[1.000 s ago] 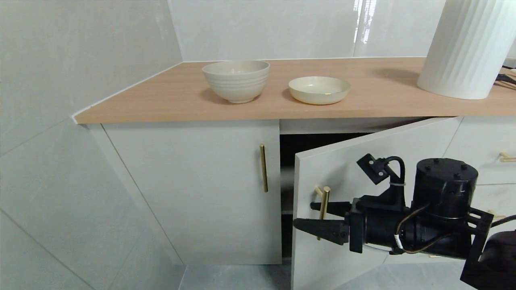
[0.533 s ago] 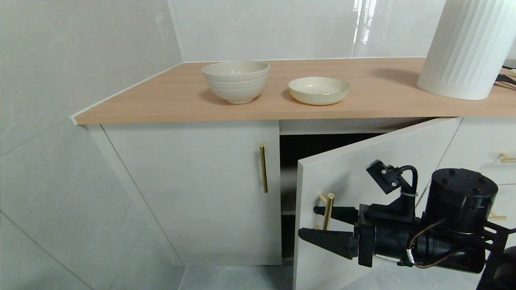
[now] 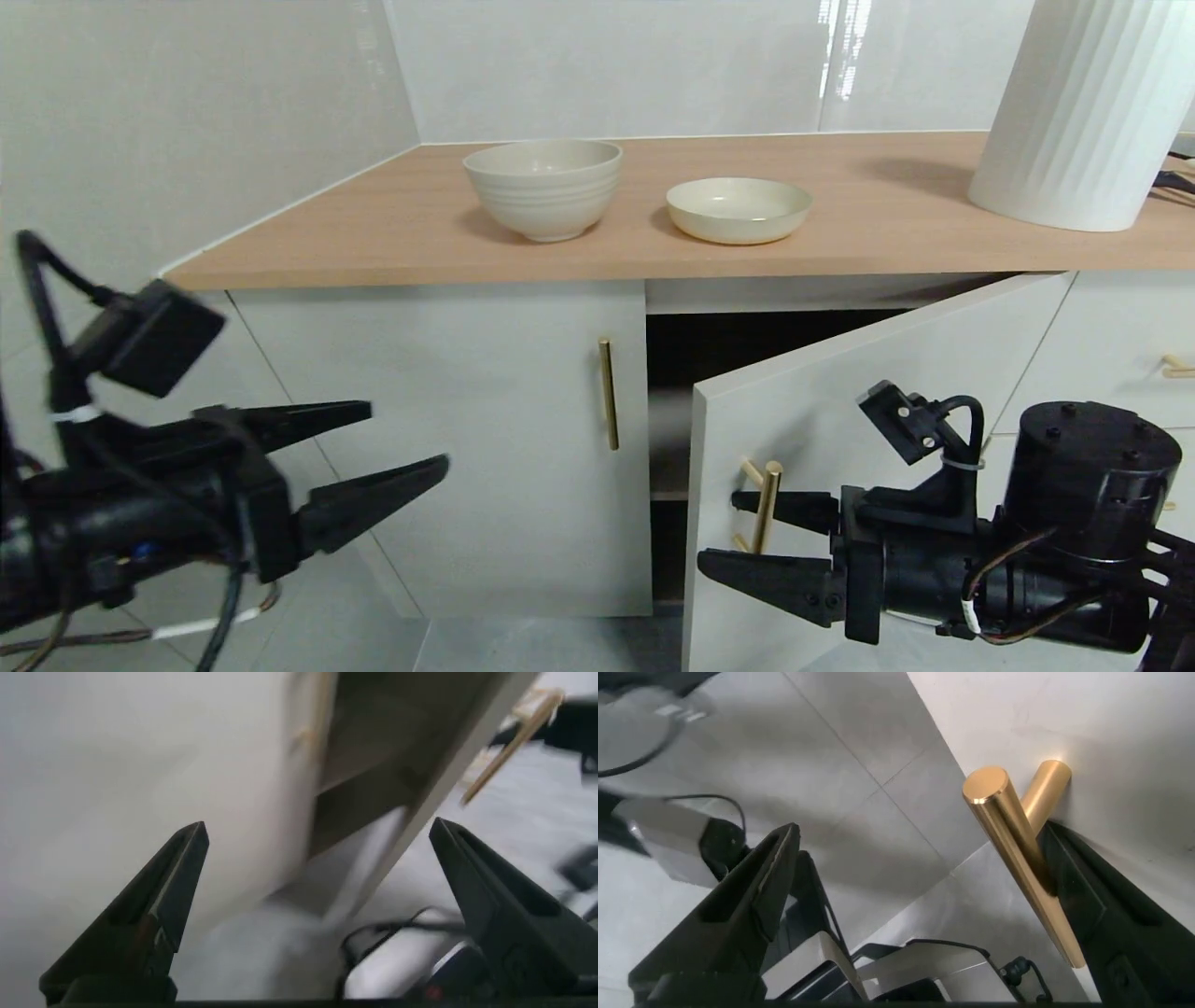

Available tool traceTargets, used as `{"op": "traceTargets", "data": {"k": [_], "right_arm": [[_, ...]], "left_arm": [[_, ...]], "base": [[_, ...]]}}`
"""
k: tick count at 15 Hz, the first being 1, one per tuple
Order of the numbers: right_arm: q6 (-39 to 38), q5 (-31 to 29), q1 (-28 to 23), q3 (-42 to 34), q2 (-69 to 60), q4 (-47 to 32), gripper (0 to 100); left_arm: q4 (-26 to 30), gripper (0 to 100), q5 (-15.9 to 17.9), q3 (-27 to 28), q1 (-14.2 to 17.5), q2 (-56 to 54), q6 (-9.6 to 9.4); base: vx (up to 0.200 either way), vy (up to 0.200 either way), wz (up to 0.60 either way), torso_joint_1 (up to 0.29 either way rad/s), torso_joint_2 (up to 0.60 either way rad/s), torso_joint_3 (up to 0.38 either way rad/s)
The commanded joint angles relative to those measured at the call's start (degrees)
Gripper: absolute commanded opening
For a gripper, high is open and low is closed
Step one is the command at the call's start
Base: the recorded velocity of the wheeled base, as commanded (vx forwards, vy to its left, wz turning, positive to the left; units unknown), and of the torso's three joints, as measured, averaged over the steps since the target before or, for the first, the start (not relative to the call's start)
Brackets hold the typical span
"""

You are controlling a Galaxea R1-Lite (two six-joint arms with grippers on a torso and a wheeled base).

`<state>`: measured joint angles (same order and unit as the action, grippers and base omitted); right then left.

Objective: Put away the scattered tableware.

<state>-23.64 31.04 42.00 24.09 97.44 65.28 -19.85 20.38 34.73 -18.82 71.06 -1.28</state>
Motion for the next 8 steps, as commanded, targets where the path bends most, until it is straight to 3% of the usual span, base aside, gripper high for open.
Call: {"op": "traceTargets", "data": {"k": [1, 4, 6, 7, 8], "right_arm": [[0.0, 0.3, 0.0, -0.2, -0.3, 0.2, 100], [0.1, 0.3, 0.0, -0.5, -0.7, 0.3, 100], [0.0, 0.3, 0.0, -0.8, -1.1, 0.3, 100], [0.0, 0.3, 0.0, -0.7, -1.2, 0.3, 100], [0.0, 0.2, -0.7, -0.7, -1.4, 0.3, 100]], "left_arm": [[-12.1, 0, -3.0, 2.0, -9.5, 18.8, 3.74], [-21.5, 0, -3.2, 3.5, -12.8, 27.1, 5.67], [-29.7, 0, -3.3, 5.5, -15.2, 32.3, 14.29], [-31.1, 0, -3.1, 5.8, -16.0, 33.0, 16.84], [-32.8, 0, -2.0, 6.7, -17.0, 35.1, 20.97]], "base": [[0.000, 0.000, 0.00, 0.000, 0.00, 0.000], [0.000, 0.000, 0.00, 0.000, 0.00, 0.000], [0.000, 0.000, 0.00, 0.000, 0.00, 0.000], [0.000, 0.000, 0.00, 0.000, 0.00, 0.000], [0.000, 0.000, 0.00, 0.000, 0.00, 0.000]]}}
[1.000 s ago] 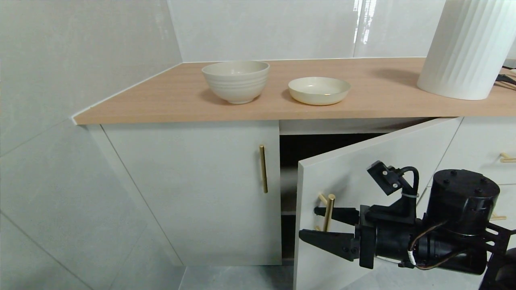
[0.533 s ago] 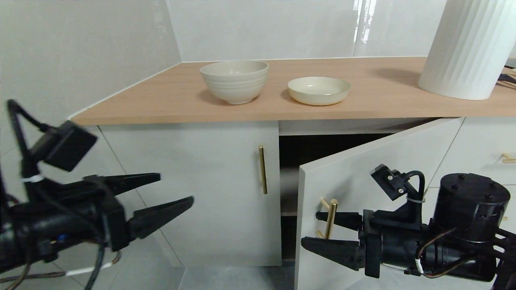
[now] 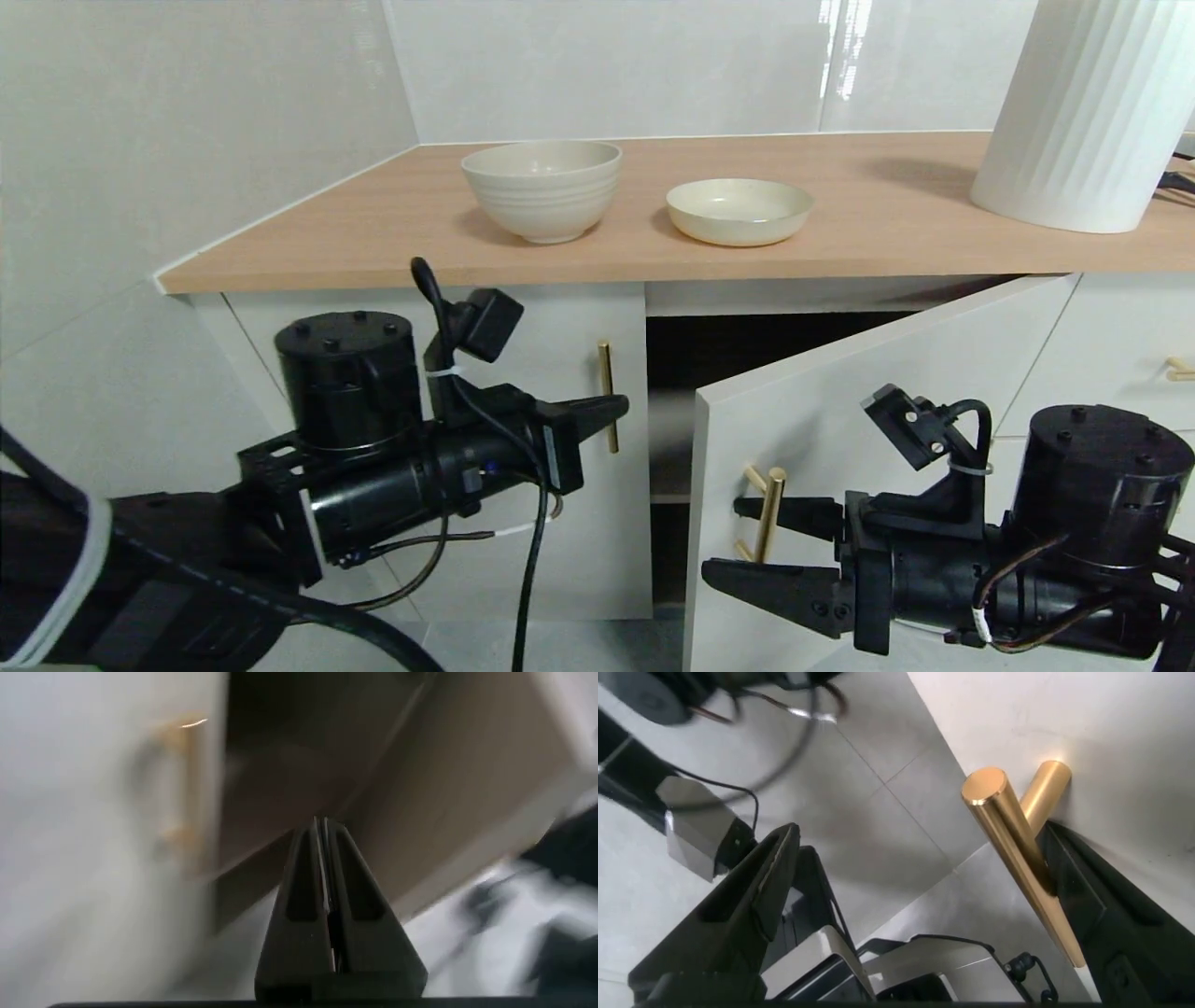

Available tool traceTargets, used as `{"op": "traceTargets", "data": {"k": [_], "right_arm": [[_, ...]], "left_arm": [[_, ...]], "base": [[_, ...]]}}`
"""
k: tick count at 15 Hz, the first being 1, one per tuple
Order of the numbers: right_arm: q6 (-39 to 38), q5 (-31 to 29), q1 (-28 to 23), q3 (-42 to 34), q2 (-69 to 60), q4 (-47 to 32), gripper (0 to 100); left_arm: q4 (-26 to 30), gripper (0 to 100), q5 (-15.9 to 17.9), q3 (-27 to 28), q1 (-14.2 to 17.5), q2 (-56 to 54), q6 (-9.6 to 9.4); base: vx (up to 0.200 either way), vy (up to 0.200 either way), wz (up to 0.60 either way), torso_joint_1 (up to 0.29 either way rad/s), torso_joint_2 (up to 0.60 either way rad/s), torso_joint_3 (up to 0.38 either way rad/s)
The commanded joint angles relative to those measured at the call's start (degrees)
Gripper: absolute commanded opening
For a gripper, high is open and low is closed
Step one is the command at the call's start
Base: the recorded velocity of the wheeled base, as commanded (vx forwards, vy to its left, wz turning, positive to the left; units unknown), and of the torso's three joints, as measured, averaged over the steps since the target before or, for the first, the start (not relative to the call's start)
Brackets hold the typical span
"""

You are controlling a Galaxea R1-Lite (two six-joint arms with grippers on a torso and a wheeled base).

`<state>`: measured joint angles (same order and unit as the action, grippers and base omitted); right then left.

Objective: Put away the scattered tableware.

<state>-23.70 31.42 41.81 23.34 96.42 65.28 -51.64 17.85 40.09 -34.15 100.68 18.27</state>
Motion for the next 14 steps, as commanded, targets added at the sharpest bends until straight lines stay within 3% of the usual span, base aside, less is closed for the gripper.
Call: {"op": "traceTargets", "data": {"k": [1, 3, 6, 8, 12, 14], "right_arm": [[0.1, -0.2, -1.3, 0.0, -1.0, 0.3, 100], [0.0, -0.2, -1.6, -0.4, -1.7, 0.3, 100], [0.1, -1.0, -1.7, -1.7, -3.2, 0.2, 100], [0.1, -5.0, -1.6, -3.1, -4.3, 0.2, 100], [0.3, -11.6, -3.8, -9.0, -9.8, -0.6, 100], [0.6, -11.8, -4.3, -11.0, -15.8, -6.7, 100]], "left_arm": [[-1.2, 0, 1.9, 2.9, -1.7, 8.1, 1.50], [-2.2, 0, 4.0, 6.8, -2.2, 13.8, 1.59], [-2.4, 0, 4.2, 10.4, -4.7, 16.0, 2.38], [-2.5, 0, 4.4, 11.0, -6.3, 15.8, 4.93], [-2.7, 0, 6.4, 10.9, -6.9, 15.5, 5.37], [-2.8, 0, 6.4, 9.9, -6.9, 14.4, 5.54]], "base": [[0.000, 0.000, 0.00, 0.000, 0.00, 0.000], [0.000, 0.000, 0.00, 0.000, 0.00, 0.000], [0.000, 0.000, 0.00, 0.000, 0.00, 0.000], [0.000, 0.000, 0.00, 0.000, 0.00, 0.000], [0.000, 0.000, 0.00, 0.000, 0.00, 0.000], [0.000, 0.000, 0.00, 0.000, 0.00, 0.000]]}}
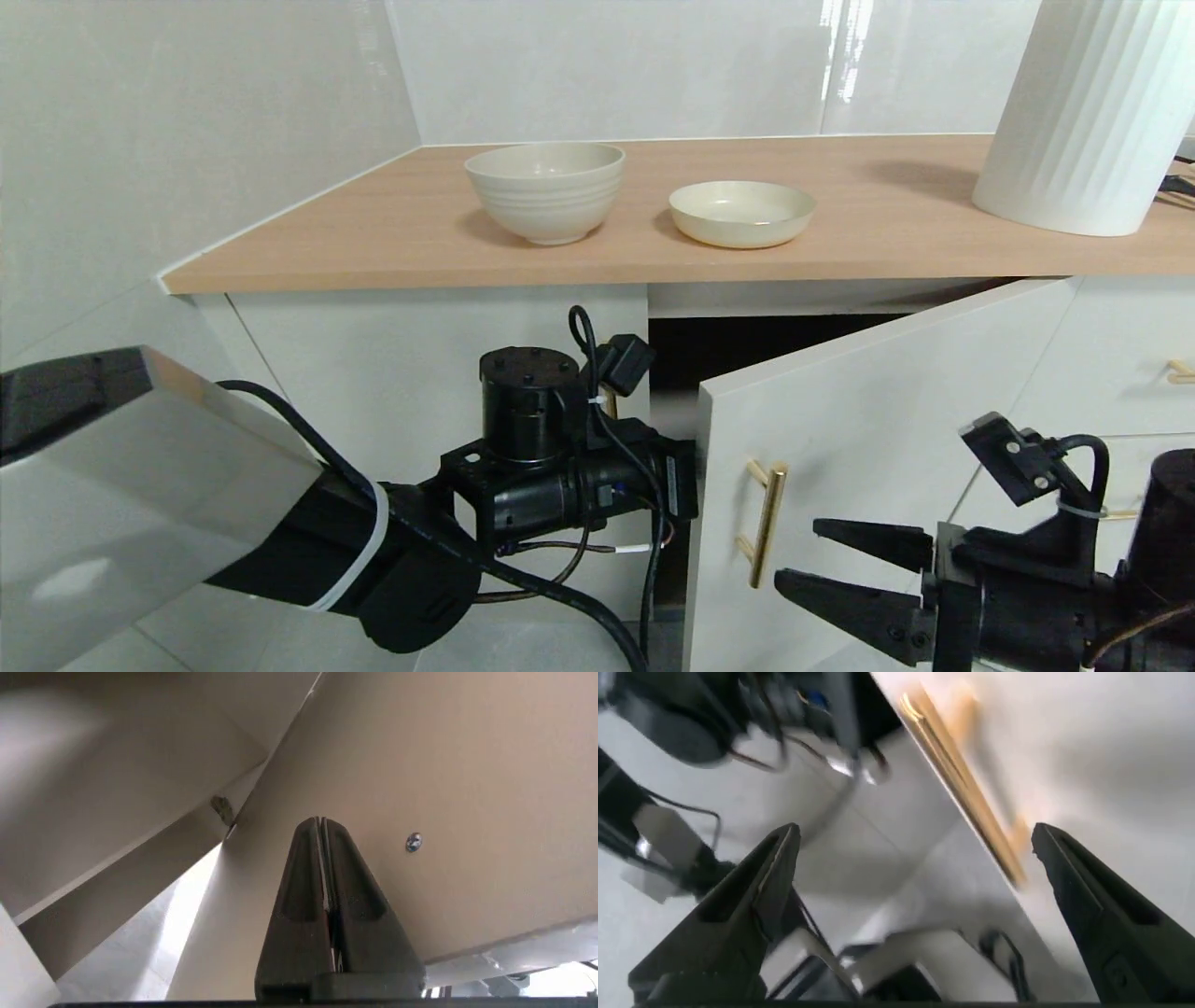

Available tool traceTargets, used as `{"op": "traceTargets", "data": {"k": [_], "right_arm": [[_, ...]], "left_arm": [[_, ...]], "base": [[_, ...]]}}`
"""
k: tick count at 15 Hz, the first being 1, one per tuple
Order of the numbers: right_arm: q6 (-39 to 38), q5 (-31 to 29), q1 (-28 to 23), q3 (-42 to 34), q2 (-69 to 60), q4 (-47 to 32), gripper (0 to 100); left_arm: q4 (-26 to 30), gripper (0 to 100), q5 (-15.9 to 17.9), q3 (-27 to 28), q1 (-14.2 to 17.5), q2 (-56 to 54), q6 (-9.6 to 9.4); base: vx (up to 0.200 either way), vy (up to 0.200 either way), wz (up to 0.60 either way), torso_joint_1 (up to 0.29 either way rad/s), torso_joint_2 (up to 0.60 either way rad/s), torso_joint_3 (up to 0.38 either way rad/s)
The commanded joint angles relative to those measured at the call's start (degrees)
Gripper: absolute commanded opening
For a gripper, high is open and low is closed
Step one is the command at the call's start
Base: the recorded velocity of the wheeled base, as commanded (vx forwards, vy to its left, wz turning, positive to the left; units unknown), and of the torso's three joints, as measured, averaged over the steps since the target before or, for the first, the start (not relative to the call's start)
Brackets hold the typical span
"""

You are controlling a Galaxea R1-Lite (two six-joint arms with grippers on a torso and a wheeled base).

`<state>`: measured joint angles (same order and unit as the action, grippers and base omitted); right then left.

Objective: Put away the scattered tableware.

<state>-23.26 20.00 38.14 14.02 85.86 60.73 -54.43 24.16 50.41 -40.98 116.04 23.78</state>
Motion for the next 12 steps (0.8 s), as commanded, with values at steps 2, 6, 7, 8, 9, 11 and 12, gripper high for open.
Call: {"op": "traceTargets", "data": {"k": [2, 6, 7, 8, 9, 11, 12], "right_arm": [[0.5, -0.7, -1.1, 1.4, -14.6, -16.3, 100], [12.7, -12.4, -3.7, 6.2, -17.7, -29.8, 100], [12.7, -12.4, -3.6, 6.3, -17.7, -29.8, 100], [12.7, -12.4, -3.6, 6.5, -17.6, -29.8, 100], [12.7, -12.4, -3.6, 6.5, -17.8, -29.9, 100], [12.7, -12.4, -3.6, 6.3, -18.1, -29.9, 100], [12.7, -12.4, -3.6, 6.2, -18.3, -29.9, 100]], "left_arm": [[0.0, 0, 0.2, -1.7, -0.1, -2.7, 0.03], [0.1, 0, 0.8, -4.6, -0.1, -5.4, 0.03], [0.1, 0, 1.2, -4.6, -0.1, -5.2, 0.12], [0.1, 0, 1.5, -4.6, -0.1, -4.7, 0.03], [0.0, 0, 1.9, -4.5, -0.8, -3.4, 0.03], [0.0, 0, 1.9, -4.0, -1.2, -2.0, 0.03], [0.0, 0, 1.9, -3.7, -1.3, -1.8, 0.03]], "base": [[0.000, 0.000, 0.00, 0.000, 0.00, 0.000], [0.000, 0.000, 0.00, 0.000, 0.00, 0.000], [0.000, 0.000, 0.00, 0.000, 0.00, 0.000], [0.000, 0.000, 0.00, 0.000, 0.00, 0.000], [0.000, 0.000, 0.00, 0.000, 0.00, 0.000], [0.000, 0.000, 0.00, 0.000, 0.00, 0.000], [0.000, 0.000, 0.00, 0.000, 0.00, 0.000]]}}
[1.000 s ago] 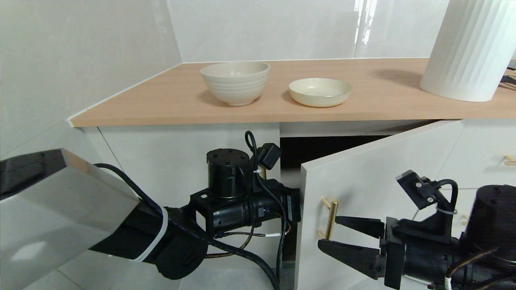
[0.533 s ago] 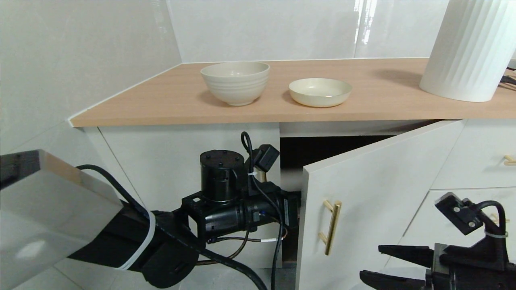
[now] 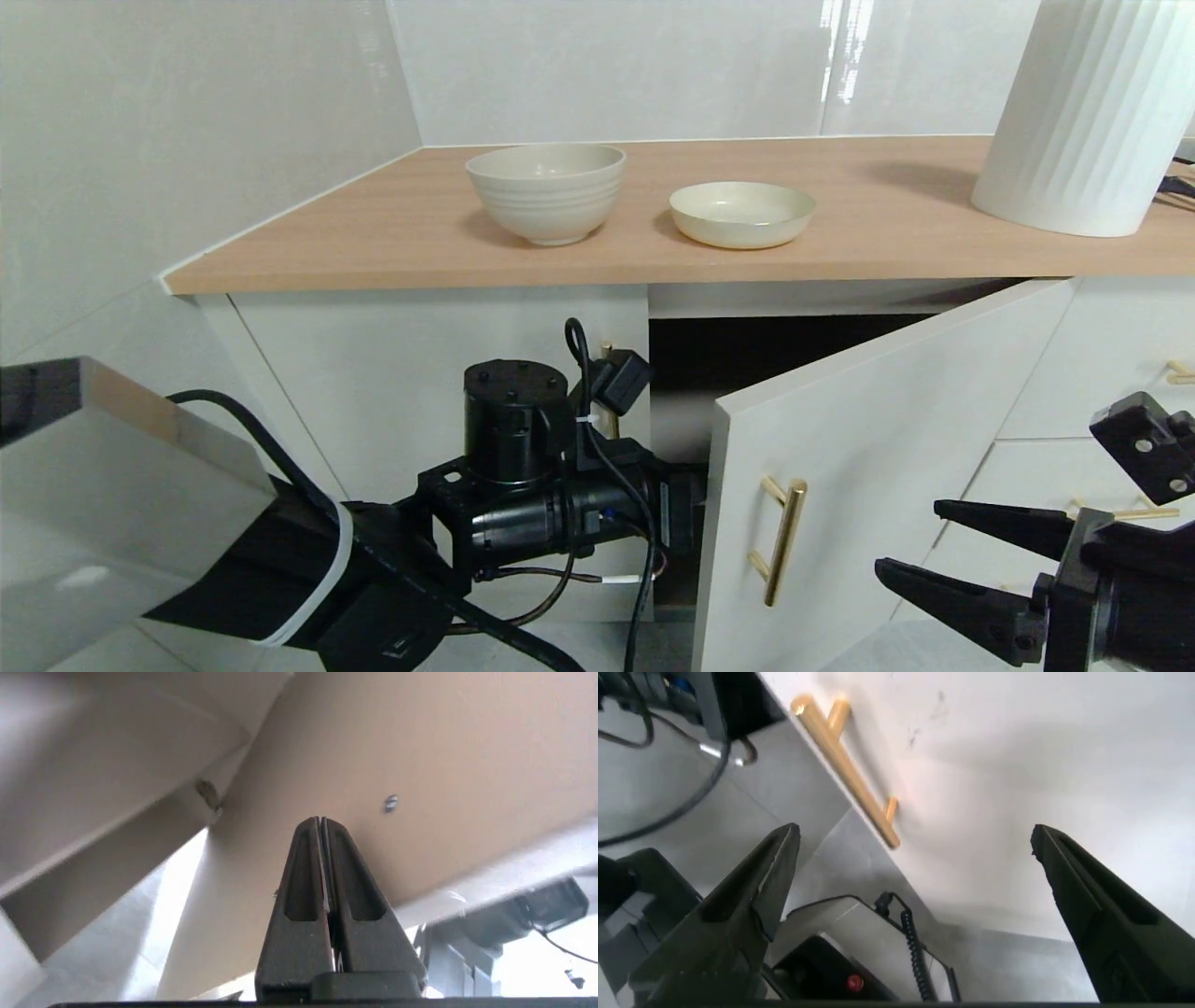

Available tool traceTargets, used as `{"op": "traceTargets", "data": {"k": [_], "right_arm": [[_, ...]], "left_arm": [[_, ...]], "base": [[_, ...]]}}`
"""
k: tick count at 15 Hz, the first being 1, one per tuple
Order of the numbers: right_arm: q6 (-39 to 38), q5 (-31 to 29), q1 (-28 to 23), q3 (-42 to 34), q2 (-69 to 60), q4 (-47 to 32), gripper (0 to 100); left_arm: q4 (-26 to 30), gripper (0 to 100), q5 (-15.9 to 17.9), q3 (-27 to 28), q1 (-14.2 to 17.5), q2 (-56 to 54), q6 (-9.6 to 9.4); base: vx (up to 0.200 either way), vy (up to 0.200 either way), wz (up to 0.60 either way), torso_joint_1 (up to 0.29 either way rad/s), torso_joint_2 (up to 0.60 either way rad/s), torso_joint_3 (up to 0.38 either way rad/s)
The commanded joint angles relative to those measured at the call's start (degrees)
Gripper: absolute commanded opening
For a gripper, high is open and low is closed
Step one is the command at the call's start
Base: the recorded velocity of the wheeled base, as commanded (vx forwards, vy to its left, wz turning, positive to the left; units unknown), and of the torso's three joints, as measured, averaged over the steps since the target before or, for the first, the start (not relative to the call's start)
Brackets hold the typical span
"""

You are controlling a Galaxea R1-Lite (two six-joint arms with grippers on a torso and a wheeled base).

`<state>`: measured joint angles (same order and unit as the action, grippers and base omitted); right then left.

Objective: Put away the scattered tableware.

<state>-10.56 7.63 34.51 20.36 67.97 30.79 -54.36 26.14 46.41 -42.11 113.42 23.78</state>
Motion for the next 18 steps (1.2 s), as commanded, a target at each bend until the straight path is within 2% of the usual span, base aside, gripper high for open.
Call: {"op": "traceTargets", "data": {"k": [1, 4, 6, 11, 18], "right_arm": [[0.0, 0.0, 0.0, -0.1, -0.7, 0.1, 100], [0.0, 0.0, 0.2, -0.1, -2.5, -0.1, 100], [0.1, 0.4, 0.3, -0.3, -3.9, -0.3, 100], [0.3, 3.8, 0.3, 1.1, -11.5, -8.6, 100], [0.5, 4.1, 0.6, 1.9, -14.4, -10.0, 100]], "left_arm": [[0.0, 0, 0.0, 0.9, -0.2, 0.9, 0.12], [0.8, 0, -0.1, 3.6, -0.5, 2.2, 0.12], [5.5, 0, -0.1, 7.0, -1.9, 2.3, 0.12], [13.1, 0, -1.4, 16.5, -5.0, 5.4, 0.12], [16.7, 0, -3.0, 19.0, -5.9, 5.3, 0.12]], "base": [[0.000, 0.000, 0.00, 0.000, 0.00, 0.000], [-0.133, 0.000, 0.00, 0.000, 0.00, 0.003], [-0.200, 0.000, 0.00, 0.005, 0.00, 0.005], [0.000, 0.000, 0.00, 0.000, 0.00, 0.000], [0.000, 0.000, 0.00, 0.000, 0.00, 0.000]]}}
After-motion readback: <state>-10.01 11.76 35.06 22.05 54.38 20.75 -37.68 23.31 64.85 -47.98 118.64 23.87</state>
